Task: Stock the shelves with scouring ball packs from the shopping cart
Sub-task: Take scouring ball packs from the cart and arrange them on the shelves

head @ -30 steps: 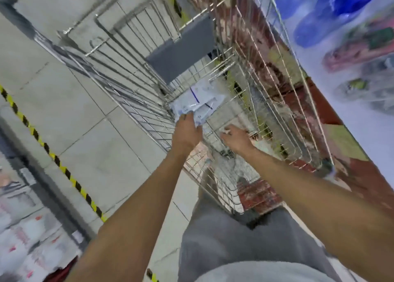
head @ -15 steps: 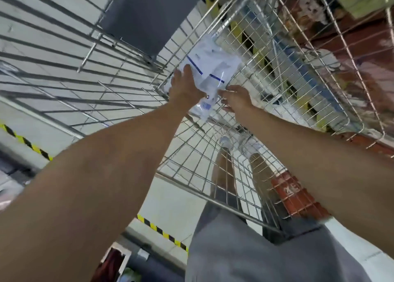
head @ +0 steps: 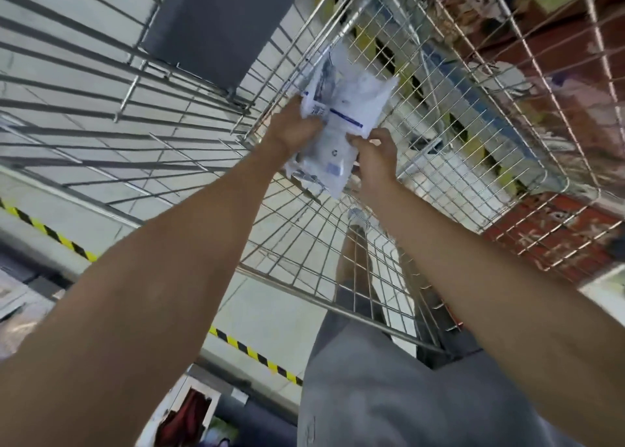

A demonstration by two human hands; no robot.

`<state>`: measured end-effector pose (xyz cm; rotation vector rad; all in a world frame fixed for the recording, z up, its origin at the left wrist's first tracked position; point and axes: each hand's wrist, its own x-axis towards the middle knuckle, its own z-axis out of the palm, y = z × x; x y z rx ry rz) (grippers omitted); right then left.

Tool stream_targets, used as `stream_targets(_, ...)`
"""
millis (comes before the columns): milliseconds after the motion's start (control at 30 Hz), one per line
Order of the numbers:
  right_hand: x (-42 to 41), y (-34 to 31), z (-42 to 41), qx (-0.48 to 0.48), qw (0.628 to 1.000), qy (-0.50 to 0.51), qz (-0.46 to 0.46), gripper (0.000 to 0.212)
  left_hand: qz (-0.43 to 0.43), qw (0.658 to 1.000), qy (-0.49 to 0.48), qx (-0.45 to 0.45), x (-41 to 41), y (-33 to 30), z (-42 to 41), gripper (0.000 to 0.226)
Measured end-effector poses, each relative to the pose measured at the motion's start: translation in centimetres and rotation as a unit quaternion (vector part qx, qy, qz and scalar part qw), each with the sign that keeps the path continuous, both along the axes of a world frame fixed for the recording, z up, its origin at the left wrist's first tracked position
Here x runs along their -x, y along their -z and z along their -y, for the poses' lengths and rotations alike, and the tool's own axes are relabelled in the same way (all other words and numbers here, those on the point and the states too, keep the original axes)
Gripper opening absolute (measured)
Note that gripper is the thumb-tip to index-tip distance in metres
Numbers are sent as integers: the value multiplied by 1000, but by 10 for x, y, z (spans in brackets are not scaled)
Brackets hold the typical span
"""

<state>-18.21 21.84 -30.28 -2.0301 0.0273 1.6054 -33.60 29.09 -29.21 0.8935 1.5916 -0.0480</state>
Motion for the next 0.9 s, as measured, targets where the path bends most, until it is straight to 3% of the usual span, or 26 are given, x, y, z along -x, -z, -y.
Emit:
stream_targets(67,-19,-7,7,-14,1000,-2,-3,25,72,995,-58,28,-11,-7,9,34)
stream_targets(167,-44,-16,15,-28,999,-15,-31,15,113,982,-130,75,-28,-9,25,35)
stream_targets(233,-55,-14,18,-32,999,-22,-27,21,143,971,-151,114,-36,-5,38,31)
stream_targets(333,-63,-3,16,-27,999,-26,6,17,173,946,-216,169,-44,-3,53,46)
stream_targets(433,-67,4,15,-9,998,-65,4,46,192,921,-268,207,-46,3,63,60)
stream_targets(567,-87,-6,16,20,992,-115,-46,92,236,908,-276,209,-49,-8,64,40)
stream_targets(633,-102,-12,18,24,987,-142,-69,100,258,905,-269,205,-52,-19,64,47)
stream_targets(800,-137,-64,21,-6,974,-207,-91,65,257,909,-254,206,-61,-67,70,56)
stream_targets(900,-160,-105,28,-30,969,-227,-95,74,267,910,-250,194,-73,-109,78,55)
